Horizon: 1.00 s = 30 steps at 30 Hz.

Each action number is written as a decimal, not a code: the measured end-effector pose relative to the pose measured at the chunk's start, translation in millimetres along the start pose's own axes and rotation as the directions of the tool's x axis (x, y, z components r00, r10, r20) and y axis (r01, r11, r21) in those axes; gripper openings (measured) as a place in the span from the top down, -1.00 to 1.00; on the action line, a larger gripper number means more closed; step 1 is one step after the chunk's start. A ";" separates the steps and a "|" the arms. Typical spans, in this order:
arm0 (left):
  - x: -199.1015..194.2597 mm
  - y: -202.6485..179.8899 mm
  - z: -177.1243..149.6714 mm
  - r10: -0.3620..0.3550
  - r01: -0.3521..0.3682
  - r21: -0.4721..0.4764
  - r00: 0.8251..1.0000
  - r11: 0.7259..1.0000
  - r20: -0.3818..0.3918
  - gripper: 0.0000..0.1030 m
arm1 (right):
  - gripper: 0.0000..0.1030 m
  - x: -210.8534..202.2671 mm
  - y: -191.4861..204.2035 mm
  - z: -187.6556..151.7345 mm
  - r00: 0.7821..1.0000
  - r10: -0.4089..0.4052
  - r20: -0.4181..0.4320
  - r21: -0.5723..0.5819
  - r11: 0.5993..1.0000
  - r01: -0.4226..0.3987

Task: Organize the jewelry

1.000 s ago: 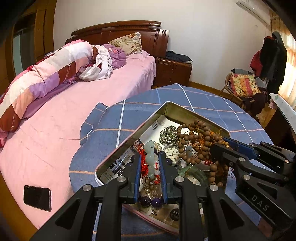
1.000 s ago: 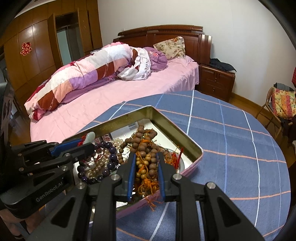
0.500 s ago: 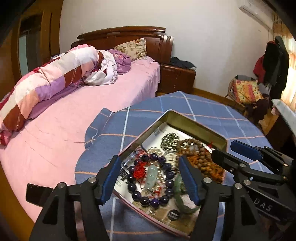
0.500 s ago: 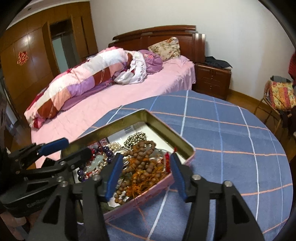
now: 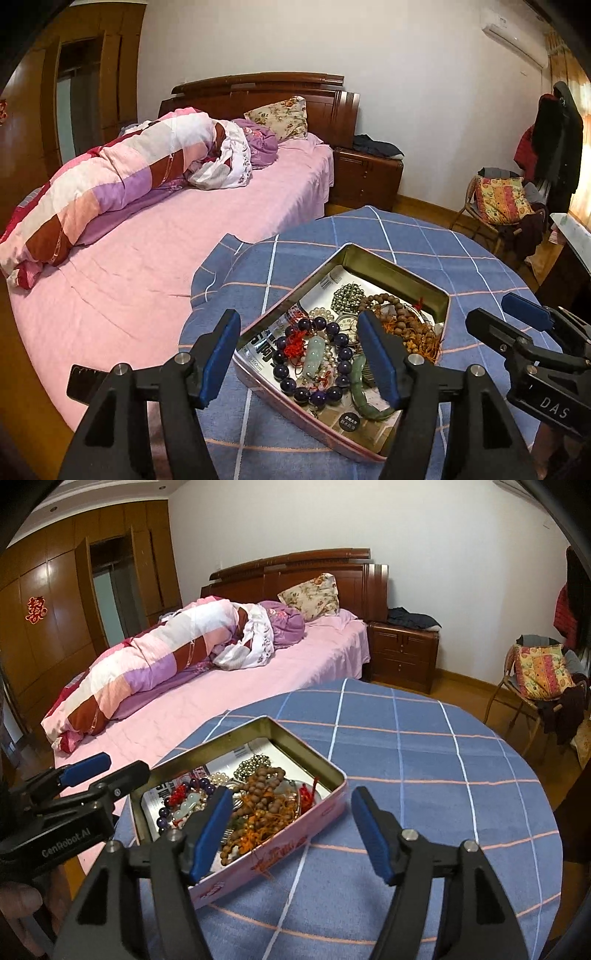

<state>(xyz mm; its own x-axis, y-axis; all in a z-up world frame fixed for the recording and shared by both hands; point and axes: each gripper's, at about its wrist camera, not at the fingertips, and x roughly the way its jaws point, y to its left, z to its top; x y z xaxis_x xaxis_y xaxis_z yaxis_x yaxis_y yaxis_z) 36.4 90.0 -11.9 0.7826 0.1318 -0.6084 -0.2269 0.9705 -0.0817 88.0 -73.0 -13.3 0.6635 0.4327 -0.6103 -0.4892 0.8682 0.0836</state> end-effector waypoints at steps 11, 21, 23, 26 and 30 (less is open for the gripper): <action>0.5 -1.2 -2.9 0.002 -0.002 -0.002 1.000 1.000 -0.007 -0.28 | -0.37 -1.2 -0.6 -2.0 1.000 0.003 -0.003 0.004 1.000 -0.003; 1.3 -3.0 -3.7 0.002 -0.002 0.000 1.000 1.000 -0.010 -0.28 | -0.37 0.9 -0.6 -4.6 1.000 0.006 -0.008 0.010 1.000 -0.006; 1.6 -2.4 -3.7 0.001 -0.001 -0.002 1.000 1.000 -0.011 -0.28 | -0.37 0.7 0.0 -5.4 1.000 0.007 -0.010 0.008 1.000 -0.007; 1.0 -2.7 -3.9 0.003 -0.003 -0.002 1.000 1.000 -0.009 -0.28 | -0.37 0.7 0.2 -5.6 1.000 0.007 -0.011 0.009 1.000 -0.007; 1.3 -3.1 -4.2 0.002 -0.002 0.001 1.000 1.000 -0.009 -0.28 | -0.37 1.3 -0.1 -4.7 1.000 0.007 -0.011 0.010 1.000 -0.007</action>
<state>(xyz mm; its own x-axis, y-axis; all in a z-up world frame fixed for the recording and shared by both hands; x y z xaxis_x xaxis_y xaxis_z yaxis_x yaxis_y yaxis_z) 35.7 86.3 -15.8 0.7770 0.1324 -0.6154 -0.2284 0.9703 -0.0797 86.2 -73.7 -17.8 0.6540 0.4362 -0.6180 -0.4881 0.8675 0.0958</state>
